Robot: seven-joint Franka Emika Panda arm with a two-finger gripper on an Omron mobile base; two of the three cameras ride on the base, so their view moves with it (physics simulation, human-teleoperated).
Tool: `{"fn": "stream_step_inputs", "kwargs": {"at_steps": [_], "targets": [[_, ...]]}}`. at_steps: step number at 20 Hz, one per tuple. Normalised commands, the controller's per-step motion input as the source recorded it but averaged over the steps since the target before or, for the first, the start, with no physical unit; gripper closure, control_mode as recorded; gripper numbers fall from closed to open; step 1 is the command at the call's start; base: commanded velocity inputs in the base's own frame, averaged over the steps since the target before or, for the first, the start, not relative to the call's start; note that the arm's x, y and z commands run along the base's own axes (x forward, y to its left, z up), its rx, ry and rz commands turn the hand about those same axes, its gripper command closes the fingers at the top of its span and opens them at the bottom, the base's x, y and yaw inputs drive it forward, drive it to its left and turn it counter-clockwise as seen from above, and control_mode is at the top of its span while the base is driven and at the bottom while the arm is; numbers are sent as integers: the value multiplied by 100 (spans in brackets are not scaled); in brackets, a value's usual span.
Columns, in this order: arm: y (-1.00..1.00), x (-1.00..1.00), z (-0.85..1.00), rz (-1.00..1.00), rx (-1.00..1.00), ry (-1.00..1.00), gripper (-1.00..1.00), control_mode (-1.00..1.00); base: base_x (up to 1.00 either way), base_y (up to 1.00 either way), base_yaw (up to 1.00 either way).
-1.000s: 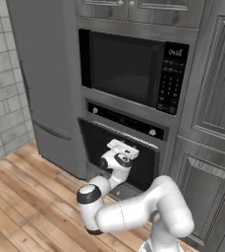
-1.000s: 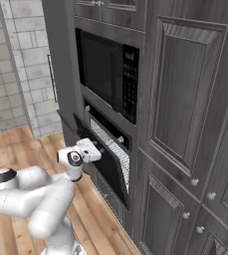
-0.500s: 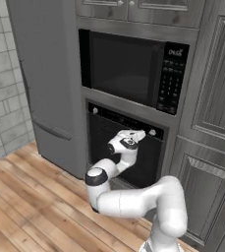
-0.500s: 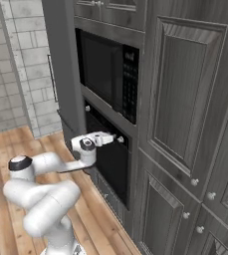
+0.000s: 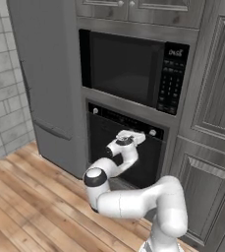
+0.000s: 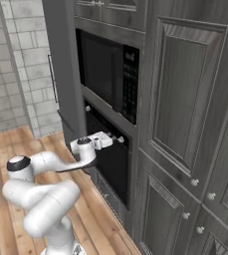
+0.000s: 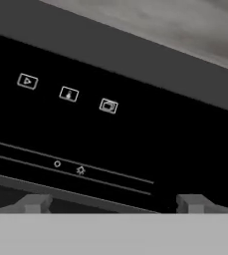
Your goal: Take the baked cake out of the oven and place it on the plate for cooling. Then close the oven door.
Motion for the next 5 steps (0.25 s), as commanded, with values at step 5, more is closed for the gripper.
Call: {"fn": "stream_step_inputs", "kwargs": {"at_steps": [5], "targets": [[18, 34, -62, -5, -41, 43, -100, -100, 0, 0, 0]]}}
